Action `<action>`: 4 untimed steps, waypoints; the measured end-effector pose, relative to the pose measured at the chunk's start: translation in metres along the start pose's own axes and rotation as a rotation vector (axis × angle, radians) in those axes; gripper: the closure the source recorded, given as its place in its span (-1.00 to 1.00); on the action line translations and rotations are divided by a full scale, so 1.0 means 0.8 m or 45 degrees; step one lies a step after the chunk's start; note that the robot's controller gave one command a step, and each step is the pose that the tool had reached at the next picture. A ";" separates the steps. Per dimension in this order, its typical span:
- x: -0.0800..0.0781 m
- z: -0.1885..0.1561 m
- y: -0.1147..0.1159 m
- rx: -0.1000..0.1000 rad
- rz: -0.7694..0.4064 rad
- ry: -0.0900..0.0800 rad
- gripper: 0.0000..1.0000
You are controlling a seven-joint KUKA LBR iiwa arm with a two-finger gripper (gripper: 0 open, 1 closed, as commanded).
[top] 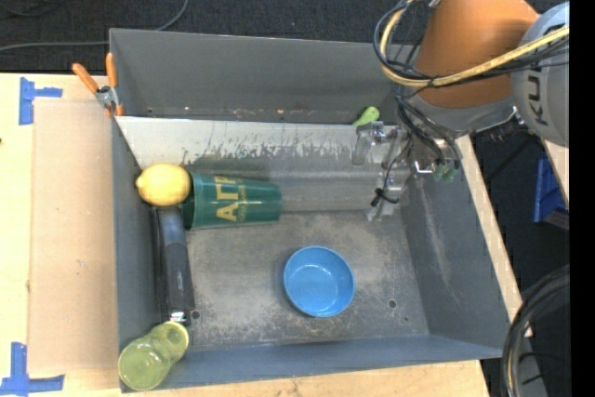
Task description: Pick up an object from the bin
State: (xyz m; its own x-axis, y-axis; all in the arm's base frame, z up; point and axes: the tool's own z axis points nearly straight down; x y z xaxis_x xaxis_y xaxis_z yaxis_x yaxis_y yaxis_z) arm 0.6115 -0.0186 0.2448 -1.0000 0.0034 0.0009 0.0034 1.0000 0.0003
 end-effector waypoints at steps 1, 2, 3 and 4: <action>0.000 0.000 0.000 0.000 0.000 0.000 -1.00; 0.004 0.107 -0.012 -0.001 -0.089 0.013 -1.00; 0.056 0.103 0.007 -0.001 -0.065 -0.010 1.00; 0.056 0.103 0.007 -0.001 -0.065 -0.010 1.00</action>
Offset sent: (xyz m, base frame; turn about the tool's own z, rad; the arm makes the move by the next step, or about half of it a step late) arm -0.0010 -0.0099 -0.0797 -0.0695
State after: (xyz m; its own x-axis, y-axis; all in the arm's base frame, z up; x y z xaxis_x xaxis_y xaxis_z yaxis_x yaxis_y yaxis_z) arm 0.5668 -0.0129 0.1627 -0.9988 -0.0477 -0.0071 -0.0477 0.9989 0.0006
